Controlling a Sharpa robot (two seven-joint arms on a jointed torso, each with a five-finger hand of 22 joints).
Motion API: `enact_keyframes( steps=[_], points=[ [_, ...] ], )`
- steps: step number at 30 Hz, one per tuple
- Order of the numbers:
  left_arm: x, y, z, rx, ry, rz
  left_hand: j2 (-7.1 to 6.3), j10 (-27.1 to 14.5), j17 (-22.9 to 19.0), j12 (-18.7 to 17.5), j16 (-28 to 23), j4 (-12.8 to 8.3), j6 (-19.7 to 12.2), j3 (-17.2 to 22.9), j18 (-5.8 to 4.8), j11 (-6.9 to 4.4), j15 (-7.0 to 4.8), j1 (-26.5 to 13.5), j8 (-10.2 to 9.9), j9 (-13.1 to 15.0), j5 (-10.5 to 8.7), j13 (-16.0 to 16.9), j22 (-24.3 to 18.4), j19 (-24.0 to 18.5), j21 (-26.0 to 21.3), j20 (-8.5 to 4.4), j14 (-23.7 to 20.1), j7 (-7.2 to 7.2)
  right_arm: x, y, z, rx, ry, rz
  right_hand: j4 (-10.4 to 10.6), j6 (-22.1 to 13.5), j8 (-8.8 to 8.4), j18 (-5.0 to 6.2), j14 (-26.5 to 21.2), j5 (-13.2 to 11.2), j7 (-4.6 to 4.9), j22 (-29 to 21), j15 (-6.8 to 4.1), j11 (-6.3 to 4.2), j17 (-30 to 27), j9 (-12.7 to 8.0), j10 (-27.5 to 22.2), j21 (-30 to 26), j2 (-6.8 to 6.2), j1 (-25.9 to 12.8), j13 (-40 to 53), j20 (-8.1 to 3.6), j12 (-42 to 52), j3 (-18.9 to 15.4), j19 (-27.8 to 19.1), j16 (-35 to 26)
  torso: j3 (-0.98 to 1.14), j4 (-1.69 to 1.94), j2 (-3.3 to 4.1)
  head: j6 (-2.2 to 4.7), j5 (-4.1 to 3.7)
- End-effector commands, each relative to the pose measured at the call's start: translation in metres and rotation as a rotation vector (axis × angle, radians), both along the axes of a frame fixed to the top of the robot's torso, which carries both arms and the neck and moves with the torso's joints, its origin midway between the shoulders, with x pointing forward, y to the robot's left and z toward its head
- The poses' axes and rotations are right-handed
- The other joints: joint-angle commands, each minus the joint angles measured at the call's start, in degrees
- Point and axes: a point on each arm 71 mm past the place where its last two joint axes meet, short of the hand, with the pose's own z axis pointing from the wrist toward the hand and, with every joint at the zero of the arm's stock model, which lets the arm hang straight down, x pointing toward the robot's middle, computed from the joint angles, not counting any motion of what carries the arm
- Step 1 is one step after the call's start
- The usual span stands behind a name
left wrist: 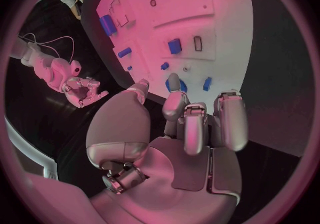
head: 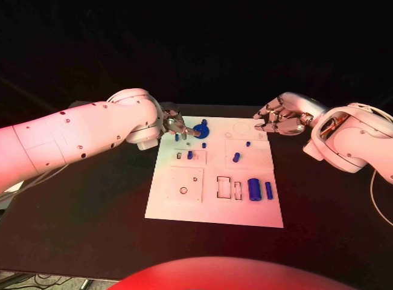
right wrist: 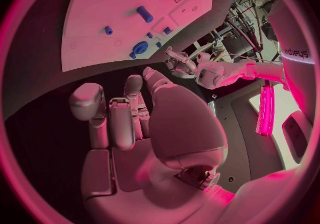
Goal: Assemble the parts on the task board
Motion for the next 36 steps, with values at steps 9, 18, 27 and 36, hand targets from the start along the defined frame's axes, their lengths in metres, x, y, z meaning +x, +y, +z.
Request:
enact_keyframes(
  steps=[9, 18, 27, 36],
  points=[
    [0.032, 0.019, 0.022, 0.024, 0.120, 0.040, 2.32, -4.0, 15.1, -3.1, 0.1, 0.1, -2.8, -2.9, 0.91, 1.79, 1.78, 6.4, -1.8, -1.7, 0.55, -3.9, 1.7, -2.0, -3.6, 1.71, 6.0, 1.85, 0.000, 0.003, -0.003, -0.003, 0.011, 0.012, 0.4, -0.4, 0.23, 0.57, 2.8, 0.3, 0.08, 0.0, -0.01, -0.07, 0.0, -0.1, 0.2, -0.3, -0.08, 0.1, 0.0, 0.07, 0.0, 0.1, -0.4, -0.2, -0.04, -0.02, 0.13, 0.73, 0.12],
    [0.057, 0.026, 0.012, 0.159, 0.111, 0.047, 3.47, -2.9, 15.1, -1.2, 0.1, 0.3, -1.3, -4.9, 0.66, 1.37, 1.50, 6.7, -0.6, -1.5, 0.37, -2.5, 2.7, -1.3, -2.6, 1.64, 6.0, 1.30, 0.000, 0.006, -0.004, -0.002, 0.012, 0.017, 0.4, -0.4, 0.23, 0.57, 2.8, 0.4, 0.07, 0.0, -0.01, -0.07, -0.1, -0.1, 0.2, -0.3, -0.09, 0.1, 0.0, 0.07, 0.0, 0.1, -0.4, -0.2, -0.09, -0.06, 0.22, 1.17, 0.47],
    [0.066, 0.028, 0.001, 0.207, 0.133, 0.040, 4.01, -2.4, 15.1, -0.6, 0.1, 0.3, -0.7, -5.9, 0.55, 1.10, 1.28, 6.7, 0.1, -1.3, 0.34, -2.0, 3.2, -1.0, -2.2, 1.45, 6.0, 0.98, 0.000, 0.008, -0.004, -0.001, 0.013, 0.022, 0.4, -0.5, 0.23, 0.56, 2.8, 0.5, 0.07, 0.0, -0.01, -0.08, 0.0, -0.1, 0.2, -0.3, -0.08, 0.2, 0.1, 0.07, 0.1, 0.1, -0.4, -0.2, -0.07, -0.03, 0.12, 1.02, 0.53],
    [0.068, 0.025, -0.009, 0.217, 0.156, 0.028, 4.23, -2.2, 15.1, -0.3, 0.1, 0.3, -0.6, -6.2, 0.49, 1.02, 1.21, 6.7, 0.3, -1.2, 0.34, -1.8, 3.3, -0.8, -2.0, 1.39, 6.0, 0.91, 0.000, 0.009, -0.005, -0.001, 0.014, 0.025, 0.4, -0.5, 0.23, 0.57, 2.8, 0.5, 0.07, 0.0, -0.02, -0.09, 0.0, -0.1, 0.2, -0.3, -0.07, 0.2, 0.0, 0.07, 0.1, 0.2, -0.4, -0.2, -0.06, 0.01, 0.09, 0.84, 0.55]
  ],
)
